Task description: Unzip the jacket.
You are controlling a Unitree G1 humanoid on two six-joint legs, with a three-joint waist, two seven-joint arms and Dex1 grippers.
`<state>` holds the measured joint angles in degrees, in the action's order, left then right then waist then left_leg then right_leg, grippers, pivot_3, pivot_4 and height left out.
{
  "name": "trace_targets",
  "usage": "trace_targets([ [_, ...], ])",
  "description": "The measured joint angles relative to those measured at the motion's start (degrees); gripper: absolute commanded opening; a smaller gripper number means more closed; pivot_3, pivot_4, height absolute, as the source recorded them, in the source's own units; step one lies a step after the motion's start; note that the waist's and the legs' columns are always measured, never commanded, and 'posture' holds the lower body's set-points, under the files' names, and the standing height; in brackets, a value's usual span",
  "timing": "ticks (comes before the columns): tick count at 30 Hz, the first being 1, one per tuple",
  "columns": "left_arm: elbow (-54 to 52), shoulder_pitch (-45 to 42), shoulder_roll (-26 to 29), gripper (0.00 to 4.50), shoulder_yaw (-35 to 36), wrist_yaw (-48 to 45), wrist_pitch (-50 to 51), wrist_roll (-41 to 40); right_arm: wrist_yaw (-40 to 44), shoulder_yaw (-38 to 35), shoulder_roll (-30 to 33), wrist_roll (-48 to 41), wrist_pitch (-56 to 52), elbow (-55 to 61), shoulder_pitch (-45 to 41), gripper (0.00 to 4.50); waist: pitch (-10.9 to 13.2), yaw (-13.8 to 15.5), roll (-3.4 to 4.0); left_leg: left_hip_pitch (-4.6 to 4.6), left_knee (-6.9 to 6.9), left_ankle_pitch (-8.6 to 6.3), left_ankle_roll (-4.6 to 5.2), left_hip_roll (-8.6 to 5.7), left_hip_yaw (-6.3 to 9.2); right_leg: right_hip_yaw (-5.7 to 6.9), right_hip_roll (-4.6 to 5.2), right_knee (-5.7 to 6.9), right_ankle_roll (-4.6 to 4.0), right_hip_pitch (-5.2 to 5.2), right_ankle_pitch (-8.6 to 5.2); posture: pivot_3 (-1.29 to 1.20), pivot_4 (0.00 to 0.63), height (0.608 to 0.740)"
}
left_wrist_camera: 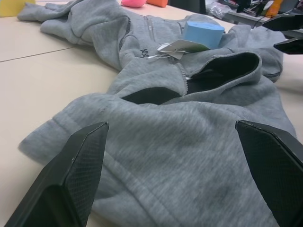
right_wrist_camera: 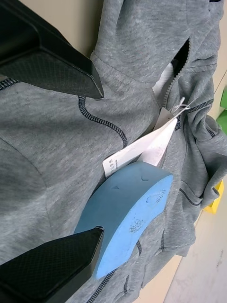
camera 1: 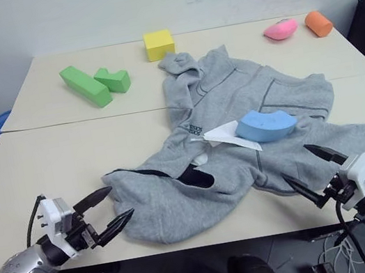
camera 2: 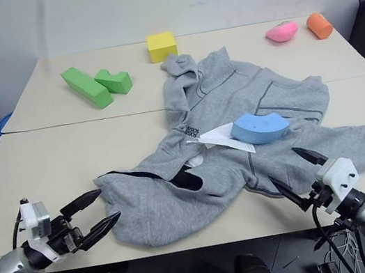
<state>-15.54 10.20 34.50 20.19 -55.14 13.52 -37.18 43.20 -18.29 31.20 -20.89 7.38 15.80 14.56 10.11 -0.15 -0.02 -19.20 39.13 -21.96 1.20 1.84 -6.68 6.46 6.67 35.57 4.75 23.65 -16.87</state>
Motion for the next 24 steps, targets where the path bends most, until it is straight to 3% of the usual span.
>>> trace_targets([
  [2, -1.31, -0.67, 0.19, 4.5, -0.6, -0.05, 1.48, -1.0, 0.57, 0.2, 0.74, 0.41, -0.08, -0.33, -1.16, 4.46, 0.0, -0.01, 0.0, 0.0, 0.0, 0.0, 0.0, -0.01, 0.0, -0.01, 0.0, 0.01, 0.0, 0.0, 0.0, 0.0, 0.15, 0.74],
  [5, -3.63, -2.61, 1.14, 4.5, -1.84, -0.39, 4.49, -2.98, 3.88, 1.12, 6.91, 0.8, -1.5, -1.66, -6.3, 4.46, 0.0, -0.11, 0.0, 0.01, 0.04, 0.02, 0.04, -0.04, -0.07, -0.1, 0.01, 0.01, 0.02, 0.0, 0.01, 0.0, 0.15, 0.74],
  [9, -5.84, -6.96, 1.45, 4.5, -5.54, -0.9, 7.42, -4.75, 9.81, 5.89, 15.53, 2.61, -6.8, -10.71, -21.92, 4.46, 0.0, -0.32, 0.0, 0.04, 0.1, 0.08, -0.01, -0.01, -0.07, -0.08, -0.03, 0.07, 0.01, 0.0, 0.01, 0.0, 0.15, 0.74],
  [16, -6.03, -13.79, 0.36, 4.5, -10.76, -0.81, 9.02, -4.71, 15.02, 20.0, 14.24, 13.22, -9.95, -39.74, -52.08, 4.46, 0.02, -0.61, 0.01, -0.09, 0.09, 0.22, -0.06, -0.02, -0.09, 0.01, -0.1, 0.22, -0.01, 0.06, 0.0, 0.0, 0.15, 0.74],
  [19, -6.03, -15.06, -0.2, 4.5, -12.34, -0.47, 8.92, -3.93, 19.28, 24.87, 12.38, 17.03, -9.72, -52.54, -60.98, 3.89, 0.02, -0.58, 0.01, -0.15, 0.1, 0.24, -0.01, -0.04, -0.03, 0.08, -0.09, 0.22, 0.01, 0.06, 0.01, 0.0, 0.15, 0.74],
  [22, -6.02, -15.06, -0.33, 4.5, -12.37, 0.13, 8.89, -3.39, 25.19, 25.59, 12.0, 17.54, -10.14, -59.7, -65.09, 2.87, 0.02, -0.33, 0.02, -0.22, 0.1, 0.24, -0.01, -0.04, 0.01, 0.15, -0.06, 0.19, 0.01, 0.06, 0.01, 0.0, 0.15, 0.74],
  [24, -6.09, -14.86, -0.59, 4.5, -12.37, 0.41, 8.85, -3.14, 29.7, 25.48, 12.05, 17.11, -10.13, -61.45, -66.44, 2.44, 0.02, -0.31, 0.02, -0.22, 0.1, 0.24, -0.01, -0.03, 0.04, 0.18, -0.06, 0.17, 0.01, 0.04, 0.01, 0.0, 0.15, 0.74],
])
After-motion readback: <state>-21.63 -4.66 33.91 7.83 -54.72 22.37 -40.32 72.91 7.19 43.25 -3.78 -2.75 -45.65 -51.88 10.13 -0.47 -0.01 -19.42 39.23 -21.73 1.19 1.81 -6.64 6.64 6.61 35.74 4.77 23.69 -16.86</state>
